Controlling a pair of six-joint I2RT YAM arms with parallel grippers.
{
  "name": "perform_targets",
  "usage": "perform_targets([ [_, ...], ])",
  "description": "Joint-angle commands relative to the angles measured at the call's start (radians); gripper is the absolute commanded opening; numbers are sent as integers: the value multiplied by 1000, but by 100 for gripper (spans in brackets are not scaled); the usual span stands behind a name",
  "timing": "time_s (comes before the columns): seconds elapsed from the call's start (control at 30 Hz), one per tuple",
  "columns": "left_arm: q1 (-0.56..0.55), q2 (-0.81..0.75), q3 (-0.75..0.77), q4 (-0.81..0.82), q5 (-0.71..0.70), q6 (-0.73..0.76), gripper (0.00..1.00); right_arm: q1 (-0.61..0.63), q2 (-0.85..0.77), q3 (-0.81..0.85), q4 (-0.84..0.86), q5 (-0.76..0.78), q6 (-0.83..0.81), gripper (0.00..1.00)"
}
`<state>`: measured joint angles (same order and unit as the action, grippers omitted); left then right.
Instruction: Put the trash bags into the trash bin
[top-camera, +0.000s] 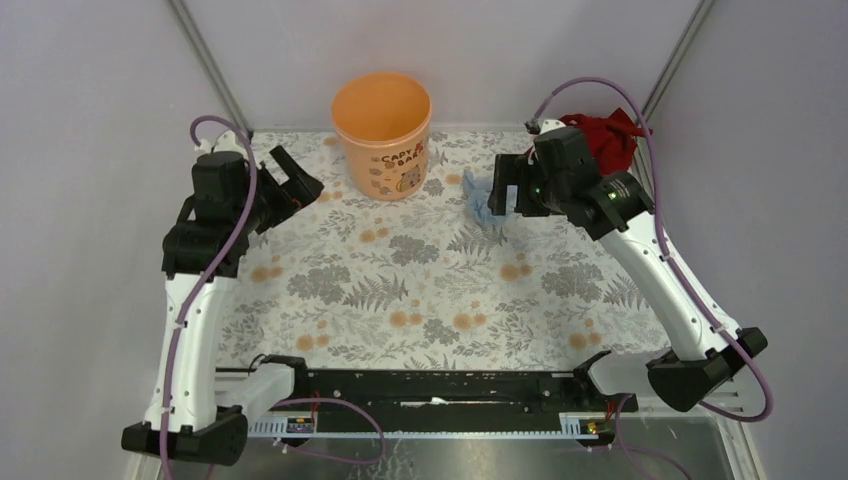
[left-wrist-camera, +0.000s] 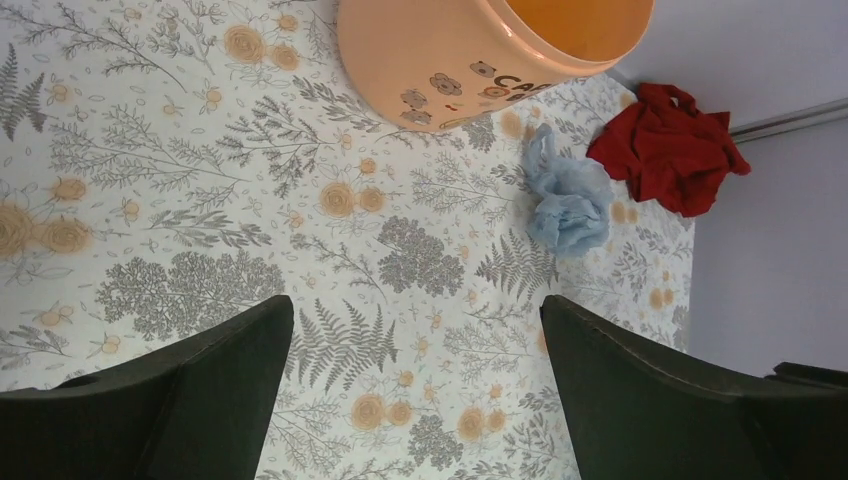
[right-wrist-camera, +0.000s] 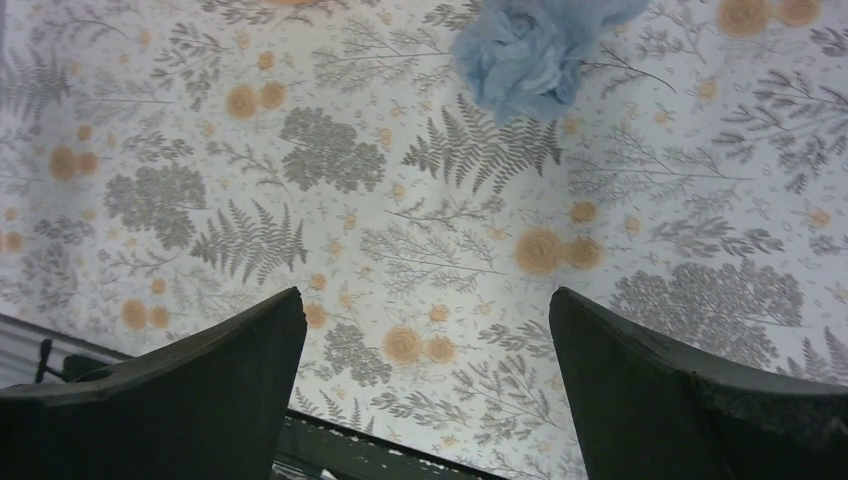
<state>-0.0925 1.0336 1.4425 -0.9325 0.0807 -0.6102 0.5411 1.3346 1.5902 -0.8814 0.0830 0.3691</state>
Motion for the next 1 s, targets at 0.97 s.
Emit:
perform_targets([
  [0.97,-92,-136,-215,118,355,0,99,-144,798,274,141,-34,-145,91],
])
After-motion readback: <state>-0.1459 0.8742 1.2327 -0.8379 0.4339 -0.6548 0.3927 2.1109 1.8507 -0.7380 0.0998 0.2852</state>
